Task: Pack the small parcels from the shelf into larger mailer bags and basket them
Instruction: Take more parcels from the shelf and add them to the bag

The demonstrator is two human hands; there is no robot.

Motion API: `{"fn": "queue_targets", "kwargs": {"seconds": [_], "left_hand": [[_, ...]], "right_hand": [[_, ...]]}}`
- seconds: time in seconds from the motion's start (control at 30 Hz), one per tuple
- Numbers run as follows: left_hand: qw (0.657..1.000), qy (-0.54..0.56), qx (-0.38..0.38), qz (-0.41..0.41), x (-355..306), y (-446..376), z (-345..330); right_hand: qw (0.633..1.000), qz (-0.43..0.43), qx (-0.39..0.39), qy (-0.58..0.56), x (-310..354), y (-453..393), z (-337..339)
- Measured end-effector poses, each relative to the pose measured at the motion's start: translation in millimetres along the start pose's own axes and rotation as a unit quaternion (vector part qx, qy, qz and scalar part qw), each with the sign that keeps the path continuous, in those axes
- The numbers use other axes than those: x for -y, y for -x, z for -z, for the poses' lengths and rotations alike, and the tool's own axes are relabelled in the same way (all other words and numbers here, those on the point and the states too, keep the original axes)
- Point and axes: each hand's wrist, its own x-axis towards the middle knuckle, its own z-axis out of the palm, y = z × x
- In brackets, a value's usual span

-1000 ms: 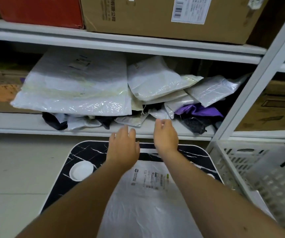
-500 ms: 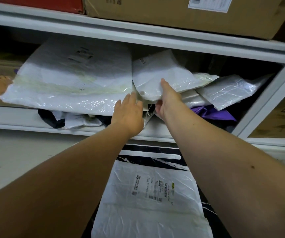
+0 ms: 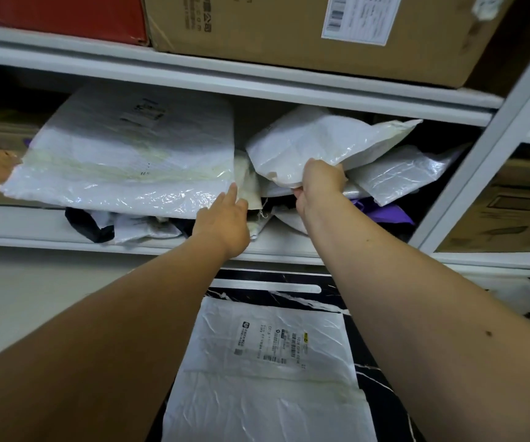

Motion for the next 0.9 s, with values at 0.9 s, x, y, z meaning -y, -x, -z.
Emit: {"fn": "queue_targets", "kwargs": {"seconds": [0.9], "left_hand": [[0.997,0.059,0.001,0.043,-42.6,187.1,5.7]], "right_hand": [[0.988,-0.075,0.137,0.004,-10.7,178.8,244.7]]}}
